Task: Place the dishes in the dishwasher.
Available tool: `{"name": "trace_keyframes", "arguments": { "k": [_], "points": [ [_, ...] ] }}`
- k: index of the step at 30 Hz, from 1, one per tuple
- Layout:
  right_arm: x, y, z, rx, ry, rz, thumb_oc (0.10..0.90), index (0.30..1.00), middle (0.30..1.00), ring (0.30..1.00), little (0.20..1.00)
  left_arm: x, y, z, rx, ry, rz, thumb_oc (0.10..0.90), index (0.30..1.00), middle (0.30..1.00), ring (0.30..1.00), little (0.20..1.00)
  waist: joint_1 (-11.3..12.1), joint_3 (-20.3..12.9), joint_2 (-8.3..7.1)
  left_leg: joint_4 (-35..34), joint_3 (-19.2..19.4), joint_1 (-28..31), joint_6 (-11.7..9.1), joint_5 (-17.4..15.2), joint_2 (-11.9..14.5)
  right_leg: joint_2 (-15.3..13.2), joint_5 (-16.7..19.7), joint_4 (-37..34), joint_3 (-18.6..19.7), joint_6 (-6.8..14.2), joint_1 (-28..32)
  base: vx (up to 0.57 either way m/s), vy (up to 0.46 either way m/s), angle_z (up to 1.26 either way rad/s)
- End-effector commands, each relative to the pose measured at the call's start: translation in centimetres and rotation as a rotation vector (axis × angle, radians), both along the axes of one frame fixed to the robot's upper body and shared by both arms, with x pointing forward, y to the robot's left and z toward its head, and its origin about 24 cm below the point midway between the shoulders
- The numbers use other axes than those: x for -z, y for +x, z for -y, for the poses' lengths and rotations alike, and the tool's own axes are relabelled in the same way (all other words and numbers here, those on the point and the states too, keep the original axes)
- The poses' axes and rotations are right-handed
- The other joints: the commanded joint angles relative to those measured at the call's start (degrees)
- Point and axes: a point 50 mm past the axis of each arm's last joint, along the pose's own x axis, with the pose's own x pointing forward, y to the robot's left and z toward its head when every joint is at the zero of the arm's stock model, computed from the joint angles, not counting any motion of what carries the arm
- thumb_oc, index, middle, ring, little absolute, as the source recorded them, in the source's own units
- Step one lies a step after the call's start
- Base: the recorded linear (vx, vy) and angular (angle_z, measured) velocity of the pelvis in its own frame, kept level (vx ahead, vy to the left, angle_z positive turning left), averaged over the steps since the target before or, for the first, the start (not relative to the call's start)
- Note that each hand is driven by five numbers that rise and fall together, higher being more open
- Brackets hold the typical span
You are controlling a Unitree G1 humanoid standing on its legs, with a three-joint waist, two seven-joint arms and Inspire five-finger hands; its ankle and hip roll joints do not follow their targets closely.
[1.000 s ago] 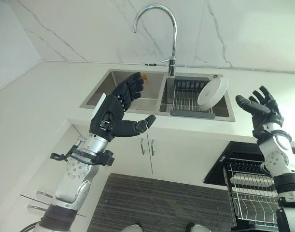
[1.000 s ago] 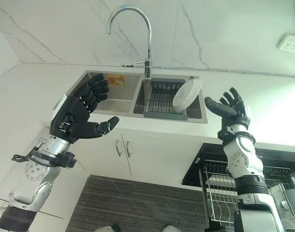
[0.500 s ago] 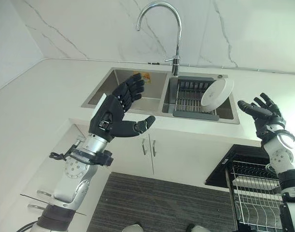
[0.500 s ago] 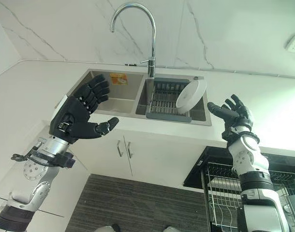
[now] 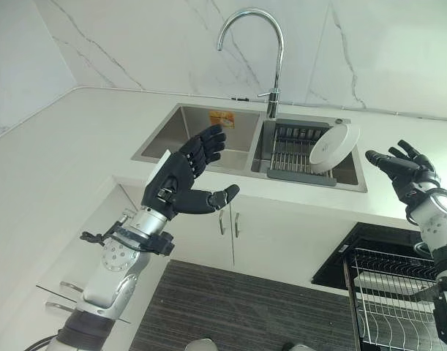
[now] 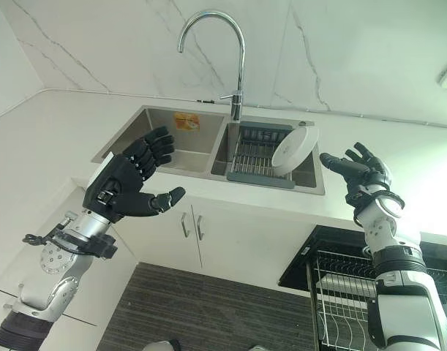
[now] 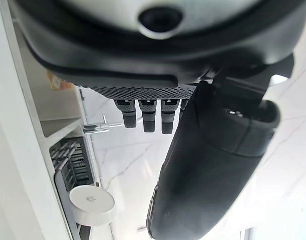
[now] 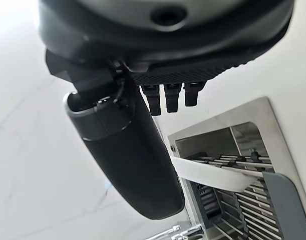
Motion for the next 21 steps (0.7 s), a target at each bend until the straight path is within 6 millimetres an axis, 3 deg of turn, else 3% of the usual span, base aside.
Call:
{"name": "trace_keyframes", "arguments": {
  "k": [1, 11, 21],
  "points": [
    [-8.0, 1.4, -0.1, -0.029, -0.057, 0.266, 0.800, 0.900, 0.900, 0.900, 0.900, -4.1, -0.5, 0.5, 0.064, -0.047, 0.187, 0.800, 0.900, 0.900, 0.900, 0.900, 0.82, -3.61, -1.41, 4.51, -6.90, -0.46, -2.08, -11.14, -1.49, 1.87, -7.34, -0.89, 0.68, 3.36, 2.92, 0.05, -0.016, 0.04],
    [-8.7, 2.4, -1.2, -0.057, -0.049, 0.259, 0.800, 0.900, 0.900, 0.900, 0.900, -3.8, -0.6, 0.5, 0.071, -0.038, 0.149, 0.800, 0.900, 0.900, 0.900, 0.900, 1.46, -3.31, -0.76, 4.51, -7.57, -0.81, -2.37, -10.54, -1.46, 1.91, -7.75, -0.89, 0.55, 2.99, 3.10, 0.05, -0.022, 0.01],
    [-8.9, 2.7, -1.1, -0.053, 0.015, 0.270, 0.800, 0.900, 0.900, 0.900, 0.900, -3.6, -0.8, 0.2, 0.072, -0.025, 0.132, 0.800, 0.900, 0.900, 0.900, 0.900, 2.13, -3.77, -0.24, 4.51, -7.85, -1.03, -2.81, -10.05, -1.09, 1.88, -8.15, -0.89, -0.17, 2.73, 3.43, 0.01, -0.013, 0.02]
  ]
}}
